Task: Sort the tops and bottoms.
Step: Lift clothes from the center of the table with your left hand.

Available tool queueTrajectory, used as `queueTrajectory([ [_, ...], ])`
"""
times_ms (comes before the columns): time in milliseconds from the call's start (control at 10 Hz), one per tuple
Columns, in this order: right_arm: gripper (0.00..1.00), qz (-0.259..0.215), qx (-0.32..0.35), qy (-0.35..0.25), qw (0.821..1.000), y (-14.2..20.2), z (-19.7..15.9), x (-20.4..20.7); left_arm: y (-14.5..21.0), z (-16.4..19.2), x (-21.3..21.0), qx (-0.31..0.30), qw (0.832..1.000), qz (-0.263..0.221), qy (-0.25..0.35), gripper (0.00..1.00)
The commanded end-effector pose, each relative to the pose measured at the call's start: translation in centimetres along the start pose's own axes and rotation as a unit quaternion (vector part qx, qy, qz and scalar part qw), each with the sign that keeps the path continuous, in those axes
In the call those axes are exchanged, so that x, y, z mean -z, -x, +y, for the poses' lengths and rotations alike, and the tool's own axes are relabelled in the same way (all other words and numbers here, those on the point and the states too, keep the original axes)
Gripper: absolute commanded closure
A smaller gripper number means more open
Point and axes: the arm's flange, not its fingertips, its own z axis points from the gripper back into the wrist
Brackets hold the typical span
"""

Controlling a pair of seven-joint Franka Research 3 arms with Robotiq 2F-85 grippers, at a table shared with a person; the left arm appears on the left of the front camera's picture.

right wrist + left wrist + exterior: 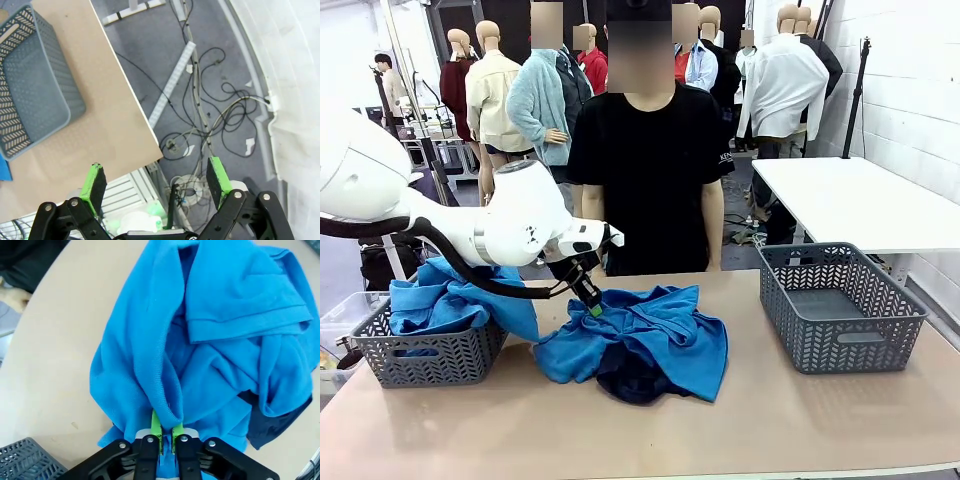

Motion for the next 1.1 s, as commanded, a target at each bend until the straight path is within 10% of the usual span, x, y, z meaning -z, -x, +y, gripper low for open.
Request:
queueTrajectory([
  [0, 0.0, 0.001, 0.013, 0.002, 1.0, 0.4, 0.3, 0.3, -0.2, -0.5, -6.4, 0.016, 0.999, -0.034, -0.004, 1.0],
  [1000, 0.0, 0.001, 0.013, 0.002, 1.0, 0.4, 0.3, 0.3, -12.1, -13.0, -40.8, 0.07, 0.944, -0.248, -0.207, 1.0],
])
